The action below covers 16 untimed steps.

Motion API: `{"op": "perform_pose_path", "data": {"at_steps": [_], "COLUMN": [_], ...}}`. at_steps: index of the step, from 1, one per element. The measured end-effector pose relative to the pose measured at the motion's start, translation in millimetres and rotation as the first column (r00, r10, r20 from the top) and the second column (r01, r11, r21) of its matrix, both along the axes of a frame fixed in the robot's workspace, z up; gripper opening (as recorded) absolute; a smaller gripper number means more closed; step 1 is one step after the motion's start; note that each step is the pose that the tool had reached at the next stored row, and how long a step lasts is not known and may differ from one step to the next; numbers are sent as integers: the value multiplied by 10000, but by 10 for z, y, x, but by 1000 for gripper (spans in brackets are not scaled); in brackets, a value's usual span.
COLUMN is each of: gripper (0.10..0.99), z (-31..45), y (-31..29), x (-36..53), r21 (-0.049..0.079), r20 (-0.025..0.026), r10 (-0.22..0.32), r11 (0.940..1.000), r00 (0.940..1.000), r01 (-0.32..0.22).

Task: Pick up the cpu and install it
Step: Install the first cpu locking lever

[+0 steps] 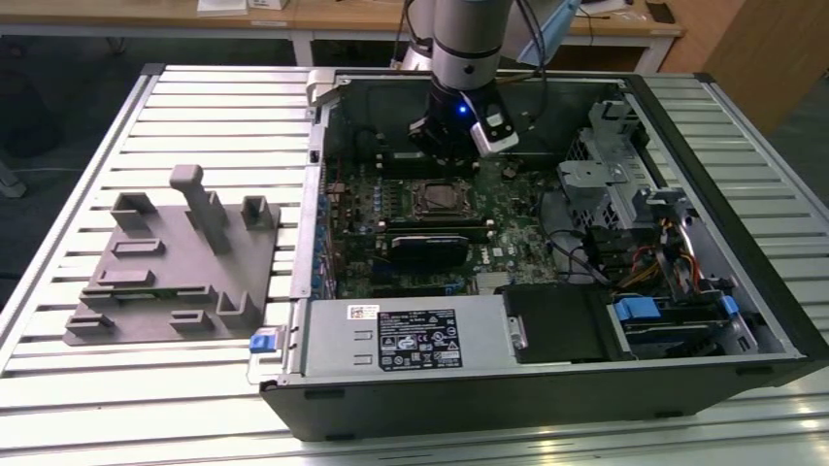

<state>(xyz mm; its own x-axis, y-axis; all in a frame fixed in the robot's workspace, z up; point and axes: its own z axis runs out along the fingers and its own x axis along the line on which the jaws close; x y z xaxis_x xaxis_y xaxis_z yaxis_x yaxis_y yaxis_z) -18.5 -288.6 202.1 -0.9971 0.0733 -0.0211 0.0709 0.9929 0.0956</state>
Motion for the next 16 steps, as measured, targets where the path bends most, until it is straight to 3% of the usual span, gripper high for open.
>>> {"op": "perform_pose_path", "data": {"at_steps": [8,12,16], "gripper": [106,106,106], "z": [-37,-60,-64], "y": [0,7,12], "x": [1,6,8], "r21": [-371,-428,-403], "r20": [-5,-7,-3], "r10": [0,-2,-2], "r11": [9993,9991,9992], "r00": [10000,10000,10000], "r01": [0,1,2]}}
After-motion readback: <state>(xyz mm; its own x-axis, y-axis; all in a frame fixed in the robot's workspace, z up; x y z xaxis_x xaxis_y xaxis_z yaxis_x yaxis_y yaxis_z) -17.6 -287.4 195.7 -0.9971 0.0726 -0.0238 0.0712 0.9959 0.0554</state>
